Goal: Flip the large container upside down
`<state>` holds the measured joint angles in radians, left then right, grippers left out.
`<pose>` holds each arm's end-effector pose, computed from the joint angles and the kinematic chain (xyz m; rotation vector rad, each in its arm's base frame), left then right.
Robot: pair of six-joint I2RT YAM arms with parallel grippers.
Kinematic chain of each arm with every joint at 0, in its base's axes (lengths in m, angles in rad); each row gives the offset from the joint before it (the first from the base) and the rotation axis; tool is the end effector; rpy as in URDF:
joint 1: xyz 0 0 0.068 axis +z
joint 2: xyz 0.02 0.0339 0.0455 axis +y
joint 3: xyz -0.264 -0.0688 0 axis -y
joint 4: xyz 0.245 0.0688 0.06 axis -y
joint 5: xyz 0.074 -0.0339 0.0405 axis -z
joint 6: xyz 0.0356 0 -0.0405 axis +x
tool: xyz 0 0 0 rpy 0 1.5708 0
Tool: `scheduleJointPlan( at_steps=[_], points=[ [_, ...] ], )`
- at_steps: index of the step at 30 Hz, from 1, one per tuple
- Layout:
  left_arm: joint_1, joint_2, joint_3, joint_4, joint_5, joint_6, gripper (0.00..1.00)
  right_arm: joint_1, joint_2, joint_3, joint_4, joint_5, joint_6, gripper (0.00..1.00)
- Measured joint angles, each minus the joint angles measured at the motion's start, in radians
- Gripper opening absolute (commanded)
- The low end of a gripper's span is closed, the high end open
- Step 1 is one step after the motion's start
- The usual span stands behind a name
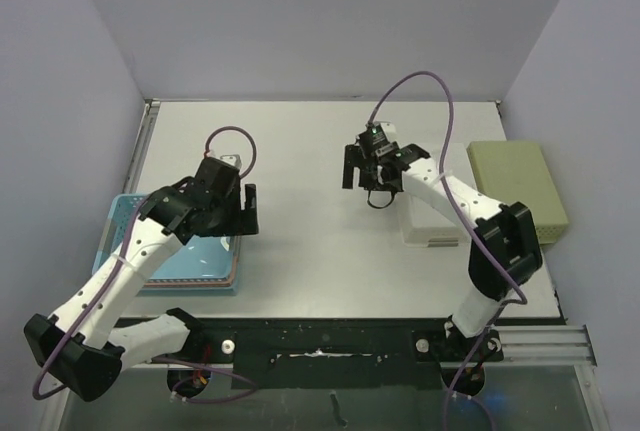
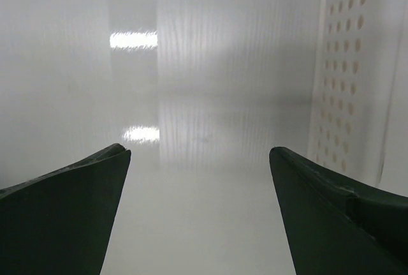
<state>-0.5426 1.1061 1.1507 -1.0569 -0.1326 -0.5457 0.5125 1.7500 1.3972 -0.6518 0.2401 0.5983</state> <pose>0.1751 -0.1001 0.3277 -0.0533 2.5870 -0.2371 0.3318 0.1770 0.2533 0.1976 2.5290 0.1290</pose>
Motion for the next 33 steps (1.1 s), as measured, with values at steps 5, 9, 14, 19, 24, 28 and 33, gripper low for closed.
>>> scheduleJointPlan(
  at_steps=[5,9,14,19,24,28,33],
  points=[
    [-0.015,0.024,-0.034,0.002,-0.022,0.003,0.58,0.109,-0.177,-0.137,-0.007,-0.012,0.019,0.98],
    [-0.022,0.049,-0.063,0.002,-0.063,0.007,0.35,0.132,-0.304,-0.238,-0.037,-0.009,0.062,0.98],
    [-0.028,0.077,-0.071,-0.011,-0.119,0.016,0.0,0.126,-0.424,-0.299,-0.098,0.027,0.105,0.98],
    [-0.032,0.11,0.064,-0.095,-0.168,0.039,0.0,0.089,-0.51,-0.299,-0.116,0.055,0.117,0.98],
    [-0.032,0.151,0.33,-0.159,-0.203,0.067,0.0,0.048,-0.525,-0.298,-0.135,0.078,0.117,0.98],
    [-0.032,0.165,0.544,-0.159,-0.202,0.104,0.0,0.042,-0.539,-0.298,-0.151,0.089,0.117,0.98],
    [-0.032,0.176,0.753,-0.154,-0.116,0.126,0.0,0.031,-0.592,-0.298,-0.166,0.108,0.118,0.98]
  ],
)
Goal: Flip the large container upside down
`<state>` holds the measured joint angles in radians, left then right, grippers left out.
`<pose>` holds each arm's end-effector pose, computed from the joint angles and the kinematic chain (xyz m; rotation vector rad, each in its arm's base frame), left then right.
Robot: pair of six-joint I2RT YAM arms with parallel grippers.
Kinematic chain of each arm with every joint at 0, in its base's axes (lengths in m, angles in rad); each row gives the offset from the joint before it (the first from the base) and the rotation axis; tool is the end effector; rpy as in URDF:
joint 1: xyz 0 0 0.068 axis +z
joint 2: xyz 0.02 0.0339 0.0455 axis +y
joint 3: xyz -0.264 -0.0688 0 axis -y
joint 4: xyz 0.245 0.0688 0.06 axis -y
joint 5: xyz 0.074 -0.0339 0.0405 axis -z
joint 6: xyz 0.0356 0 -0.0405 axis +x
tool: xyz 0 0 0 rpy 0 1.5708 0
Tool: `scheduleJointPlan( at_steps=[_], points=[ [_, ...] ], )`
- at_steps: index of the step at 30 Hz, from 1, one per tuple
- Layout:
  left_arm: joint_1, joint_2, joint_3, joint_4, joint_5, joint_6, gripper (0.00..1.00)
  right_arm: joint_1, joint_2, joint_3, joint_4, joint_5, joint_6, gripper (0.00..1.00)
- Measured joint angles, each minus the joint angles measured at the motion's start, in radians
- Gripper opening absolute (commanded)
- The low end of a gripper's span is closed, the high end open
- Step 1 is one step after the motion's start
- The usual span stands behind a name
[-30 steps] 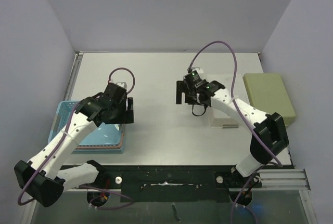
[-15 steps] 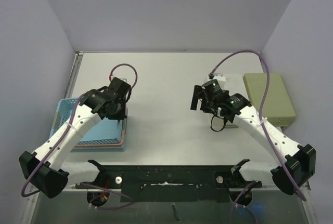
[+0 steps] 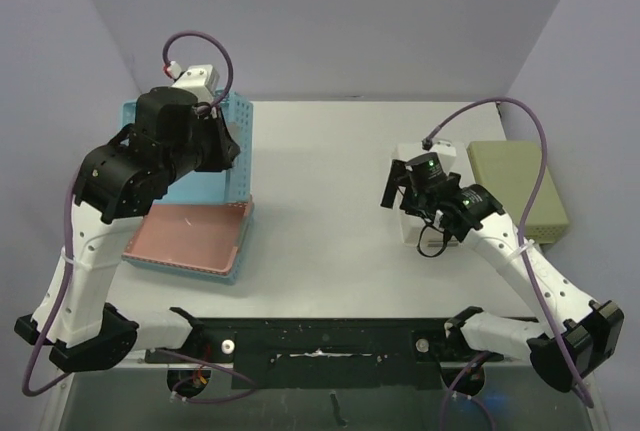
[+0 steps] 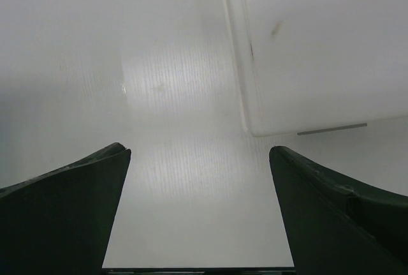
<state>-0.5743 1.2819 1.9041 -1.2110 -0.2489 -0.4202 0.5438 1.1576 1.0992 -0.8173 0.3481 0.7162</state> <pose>0.1720 -0.1008 0.4978 0.0221 2.1553 -0.3120 0.2039 0.1091 0.3183 0.3558 2.3573 0.1697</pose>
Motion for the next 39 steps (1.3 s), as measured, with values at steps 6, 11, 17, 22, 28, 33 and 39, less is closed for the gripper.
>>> scheduleJointPlan(
  at_steps=[6,11,17,22,28,33,39],
  points=[
    [-0.018,0.066,0.086,0.077,0.205,-0.01,0.0,-0.014,-0.076,0.0,-0.027,0.059,0.021,0.98],
    [-0.089,0.151,0.04,0.257,0.405,-0.069,0.0,-0.015,-0.148,0.013,-0.086,0.142,0.048,0.98],
    [-0.113,0.211,-0.151,0.658,0.721,-0.262,0.0,-0.026,-0.269,0.081,-0.169,0.257,0.062,0.98],
    [-0.097,0.225,-0.36,1.025,0.912,-0.489,0.0,-0.027,-0.35,0.138,-0.238,0.332,0.07,0.98],
    [-0.037,0.241,-0.687,1.599,1.05,-0.918,0.0,-0.027,-0.397,0.158,-0.294,0.389,0.074,0.98],
    [-0.034,0.272,-0.805,1.913,1.098,-1.149,0.0,-0.027,-0.386,0.158,-0.299,0.391,0.076,0.97],
    [-0.027,0.27,-0.955,2.131,1.161,-1.28,0.0,-0.027,-0.343,0.156,-0.296,0.364,0.074,0.98]
  ],
)
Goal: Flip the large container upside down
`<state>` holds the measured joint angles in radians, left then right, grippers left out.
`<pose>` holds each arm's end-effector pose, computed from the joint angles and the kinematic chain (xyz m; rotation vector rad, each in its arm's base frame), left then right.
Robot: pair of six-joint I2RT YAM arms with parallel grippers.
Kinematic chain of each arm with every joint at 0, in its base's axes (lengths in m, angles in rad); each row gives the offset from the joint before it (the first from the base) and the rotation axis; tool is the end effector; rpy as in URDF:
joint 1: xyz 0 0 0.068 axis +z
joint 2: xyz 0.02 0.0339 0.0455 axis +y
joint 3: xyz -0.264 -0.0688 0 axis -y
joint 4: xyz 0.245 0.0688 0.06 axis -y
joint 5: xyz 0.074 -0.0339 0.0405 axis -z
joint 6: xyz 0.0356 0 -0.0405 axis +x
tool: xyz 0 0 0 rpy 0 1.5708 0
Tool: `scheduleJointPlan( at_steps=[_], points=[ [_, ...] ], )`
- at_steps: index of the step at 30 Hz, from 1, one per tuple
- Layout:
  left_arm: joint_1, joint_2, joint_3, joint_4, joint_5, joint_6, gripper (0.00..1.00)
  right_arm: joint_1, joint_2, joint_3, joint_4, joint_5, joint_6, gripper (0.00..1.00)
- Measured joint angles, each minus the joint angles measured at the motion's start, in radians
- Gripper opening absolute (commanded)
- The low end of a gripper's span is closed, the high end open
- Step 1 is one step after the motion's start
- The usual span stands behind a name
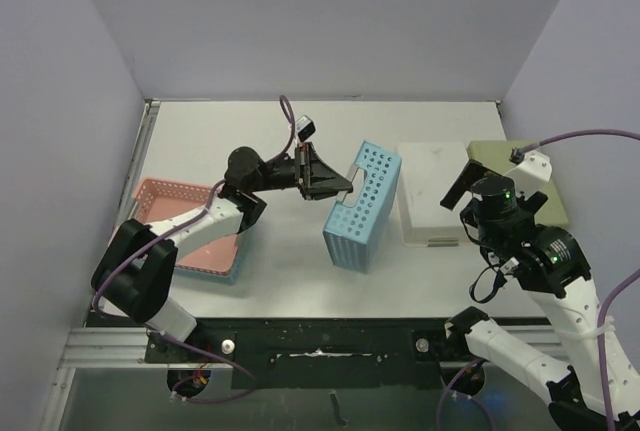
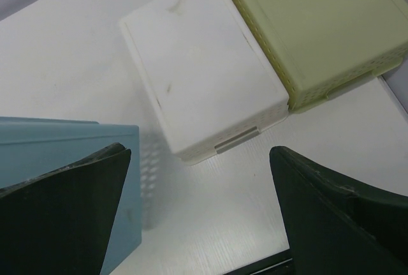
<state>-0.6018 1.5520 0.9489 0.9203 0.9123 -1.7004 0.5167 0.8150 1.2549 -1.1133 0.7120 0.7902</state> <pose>0.2659 -0.2167 0.3178 0.0888 1.9229 -2.3281 0.1106 0.0361 0.4013 0.6368 1.9617 -0.0052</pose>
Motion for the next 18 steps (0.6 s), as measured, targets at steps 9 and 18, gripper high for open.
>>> scheduleJointPlan(
  at_steps=[9,18],
  points=[
    [0.089,0.185,-0.107,0.478,0.065,-0.323,0.0,0.0,0.011,-0.009,0.018,-0.044,-0.004,0.97],
    [0.28,0.33,-0.107,0.618,0.167,-0.401,0.64,0.0,0.013,-0.03,0.021,-0.081,-0.003,0.97]
  ],
)
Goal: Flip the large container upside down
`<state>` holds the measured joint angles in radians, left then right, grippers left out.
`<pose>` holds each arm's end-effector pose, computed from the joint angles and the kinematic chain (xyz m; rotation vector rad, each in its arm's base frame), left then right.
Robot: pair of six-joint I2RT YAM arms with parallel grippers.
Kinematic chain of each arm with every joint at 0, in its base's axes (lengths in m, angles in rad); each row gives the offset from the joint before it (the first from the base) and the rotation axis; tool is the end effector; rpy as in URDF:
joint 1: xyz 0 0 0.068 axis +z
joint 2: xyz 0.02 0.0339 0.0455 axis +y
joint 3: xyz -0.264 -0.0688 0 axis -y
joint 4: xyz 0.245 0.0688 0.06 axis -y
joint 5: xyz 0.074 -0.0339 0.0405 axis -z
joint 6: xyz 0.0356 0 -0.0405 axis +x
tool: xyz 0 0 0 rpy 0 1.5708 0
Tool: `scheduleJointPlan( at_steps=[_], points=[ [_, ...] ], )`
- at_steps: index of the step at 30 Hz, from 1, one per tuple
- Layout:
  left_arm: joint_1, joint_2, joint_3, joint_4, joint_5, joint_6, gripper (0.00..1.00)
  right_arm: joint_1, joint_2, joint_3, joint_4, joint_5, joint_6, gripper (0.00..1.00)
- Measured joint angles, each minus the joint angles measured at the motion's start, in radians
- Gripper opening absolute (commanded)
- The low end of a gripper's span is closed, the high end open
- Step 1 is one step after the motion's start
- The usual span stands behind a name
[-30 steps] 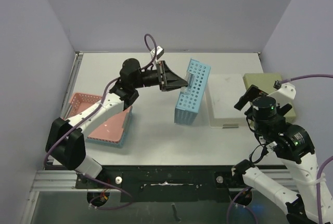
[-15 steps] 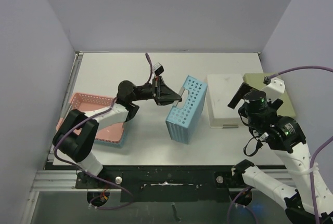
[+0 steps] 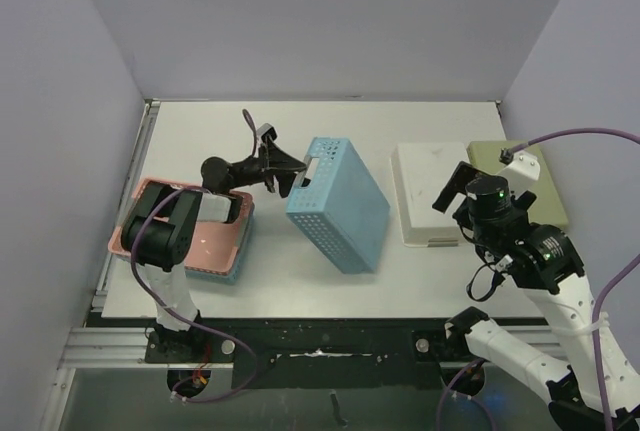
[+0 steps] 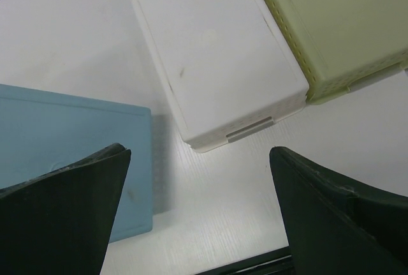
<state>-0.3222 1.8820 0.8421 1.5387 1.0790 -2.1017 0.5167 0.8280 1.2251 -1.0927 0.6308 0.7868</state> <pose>0.3281 -0.1426 0.2274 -0.1942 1.9282 -2.4384 0.1174 0.0425 0.3922 0.5978 2.0289 0.0510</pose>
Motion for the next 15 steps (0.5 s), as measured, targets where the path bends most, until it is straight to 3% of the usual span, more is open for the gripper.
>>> scheduleJointPlan(
  at_steps=[10,15],
  points=[
    [0.259,0.028,0.068,-0.027,0.172,0.032,0.72,0.0,0.003,-0.052,0.027,-0.051,0.008,0.98],
    [0.294,0.027,0.196,-0.301,0.188,0.249,0.73,0.0,0.021,-0.071,0.048,-0.092,0.015,0.98]
  ],
)
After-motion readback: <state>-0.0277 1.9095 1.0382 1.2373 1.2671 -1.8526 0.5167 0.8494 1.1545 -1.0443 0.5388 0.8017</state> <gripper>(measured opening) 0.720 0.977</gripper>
